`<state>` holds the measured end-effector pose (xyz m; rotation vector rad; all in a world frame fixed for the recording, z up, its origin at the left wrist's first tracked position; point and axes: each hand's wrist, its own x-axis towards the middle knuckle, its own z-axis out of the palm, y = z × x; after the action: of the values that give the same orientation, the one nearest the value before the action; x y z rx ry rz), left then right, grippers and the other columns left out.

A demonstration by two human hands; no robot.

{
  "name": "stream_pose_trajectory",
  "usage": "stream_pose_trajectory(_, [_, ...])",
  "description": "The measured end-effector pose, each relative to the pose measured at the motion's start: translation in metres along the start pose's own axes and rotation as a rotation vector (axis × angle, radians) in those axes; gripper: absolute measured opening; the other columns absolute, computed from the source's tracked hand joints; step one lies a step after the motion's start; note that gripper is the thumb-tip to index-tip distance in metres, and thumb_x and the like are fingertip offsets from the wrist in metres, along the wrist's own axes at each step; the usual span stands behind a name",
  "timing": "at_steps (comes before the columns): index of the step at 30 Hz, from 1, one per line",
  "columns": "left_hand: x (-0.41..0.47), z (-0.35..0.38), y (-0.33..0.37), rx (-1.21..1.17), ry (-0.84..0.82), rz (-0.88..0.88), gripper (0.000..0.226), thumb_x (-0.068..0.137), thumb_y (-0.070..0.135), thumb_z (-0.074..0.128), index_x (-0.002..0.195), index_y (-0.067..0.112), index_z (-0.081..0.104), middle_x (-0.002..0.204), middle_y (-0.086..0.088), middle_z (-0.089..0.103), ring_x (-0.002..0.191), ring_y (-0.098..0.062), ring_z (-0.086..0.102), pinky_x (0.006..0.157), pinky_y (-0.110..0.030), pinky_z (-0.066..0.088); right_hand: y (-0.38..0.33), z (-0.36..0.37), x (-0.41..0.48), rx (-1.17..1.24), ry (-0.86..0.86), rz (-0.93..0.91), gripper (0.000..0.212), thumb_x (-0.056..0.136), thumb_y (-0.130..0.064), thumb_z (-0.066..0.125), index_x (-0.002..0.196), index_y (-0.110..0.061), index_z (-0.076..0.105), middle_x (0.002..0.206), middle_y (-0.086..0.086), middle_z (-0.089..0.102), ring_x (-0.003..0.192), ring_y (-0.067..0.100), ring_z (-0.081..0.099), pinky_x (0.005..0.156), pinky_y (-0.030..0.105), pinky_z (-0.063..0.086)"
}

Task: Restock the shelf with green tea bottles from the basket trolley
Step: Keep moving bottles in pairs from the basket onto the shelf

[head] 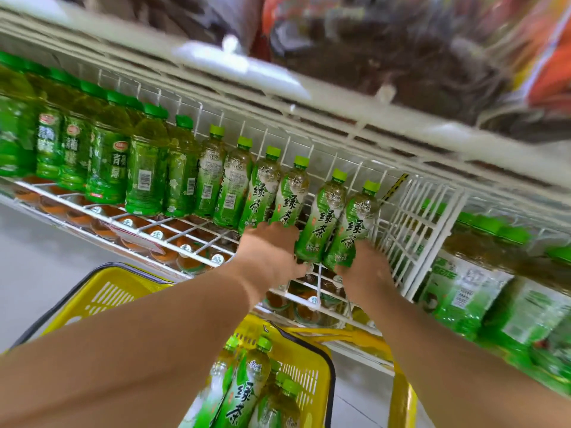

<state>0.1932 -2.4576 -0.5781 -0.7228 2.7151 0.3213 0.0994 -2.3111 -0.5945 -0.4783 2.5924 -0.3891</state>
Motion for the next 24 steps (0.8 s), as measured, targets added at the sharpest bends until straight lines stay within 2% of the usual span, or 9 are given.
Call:
stream_pose_trajectory(3, [-0.012,-0.006,-0.006,0.082,0.005,0.075,0.085,0.079,0.075,0.053,0.147,0.029,0.034,0.139,-0.004,0.050,0.130,-0.027,0.046,0.111,-0.053,0.034,-0.002,-0.009,-0.014,-0.064,-0.018,-0.100,0.069,0.090,-0.022,0.071,0.147,-0.010,0.035,0.136,0.017,0.051,0.123,0.030,0.052,0.103,0.039,0.043])
stream_pose_trajectory(5, [-0.018,-0.012,-0.011,0.131,0.013,0.109,0.094,0.077,0.077,0.051,0.153,0.030,0.023,0.153,-0.009,0.036,0.144,-0.031,0.030,0.116,-0.060,0.021,-0.002,-0.015,-0.022,-0.079,-0.042,-0.173,0.072,0.089,-0.023,0.072,0.149,-0.012,0.033,0.144,0.015,0.046,0.130,0.029,0.047,0.108,0.039,0.037])
stream_pose_trajectory(9, [-0.034,-0.024,-0.021,0.213,0.001,0.129,0.109,0.073,0.083,0.049,0.157,0.026,0.010,0.163,-0.008,0.016,0.150,-0.032,0.013,0.118,-0.061,0.013,0.003,-0.030,-0.038,-0.125,-0.079,-0.297,0.079,0.090,-0.028,0.069,0.154,-0.018,0.023,0.154,0.016,0.031,0.143,0.032,0.030,0.116,0.043,0.030])
stream_pose_trajectory(13, [-0.059,-0.050,-0.025,0.247,0.021,0.133,0.113,0.069,0.087,0.048,0.156,0.026,0.007,0.163,-0.007,0.018,0.149,-0.032,0.019,0.118,-0.059,0.015,0.000,-0.049,-0.055,-0.359,-0.054,-0.350,0.086,0.088,-0.052,0.061,0.156,-0.023,0.016,0.154,0.016,0.028,0.142,0.034,0.029,0.109,0.049,0.039])
stream_pose_trajectory(16, [-0.085,-0.068,-0.031,0.251,-0.003,0.159,0.116,0.070,0.085,0.046,0.157,0.024,0.002,0.165,-0.007,0.010,0.151,-0.032,0.010,0.119,-0.059,0.010,-0.006,-0.058,-0.072,-0.450,-0.022,-0.359,0.090,0.084,-0.067,0.051,0.155,-0.026,0.016,0.158,0.015,0.020,0.144,0.037,0.022,0.112,0.051,0.032])
stream_pose_trajectory(19, [-0.107,-0.082,-0.046,0.266,0.028,0.209,0.115,0.065,0.089,0.032,0.157,0.024,0.007,0.164,-0.008,0.013,0.150,-0.033,0.009,0.119,-0.060,0.011,-0.016,-0.062,-0.094,-0.418,-0.003,-0.331,0.090,0.080,-0.073,0.045,0.155,-0.029,0.020,0.161,0.014,0.015,0.147,0.037,0.015,0.117,0.052,0.023])
stream_pose_trajectory(22, [-0.121,-0.093,-0.065,0.280,0.037,0.244,0.116,0.067,0.087,0.046,0.158,0.025,0.006,0.164,-0.007,0.012,0.150,-0.032,0.011,0.120,-0.059,0.010,-0.026,-0.064,-0.116,-0.453,0.022,-0.304,0.088,0.080,-0.079,0.038,0.154,-0.034,0.021,0.162,0.012,0.016,0.147,0.036,0.015,0.118,0.050,0.020])
stream_pose_trajectory(24, [-0.130,-0.102,-0.076,0.304,0.030,0.271,0.118,0.068,0.087,0.050,0.158,0.025,0.004,0.164,-0.007,0.013,0.151,-0.031,0.011,0.120,-0.059,0.010,-0.034,-0.066,-0.132,-0.453,0.022,-0.265,0.090,0.080,-0.082,0.034,0.155,-0.035,0.016,0.162,0.011,0.013,0.148,0.034,0.012,0.119,0.049,0.018])
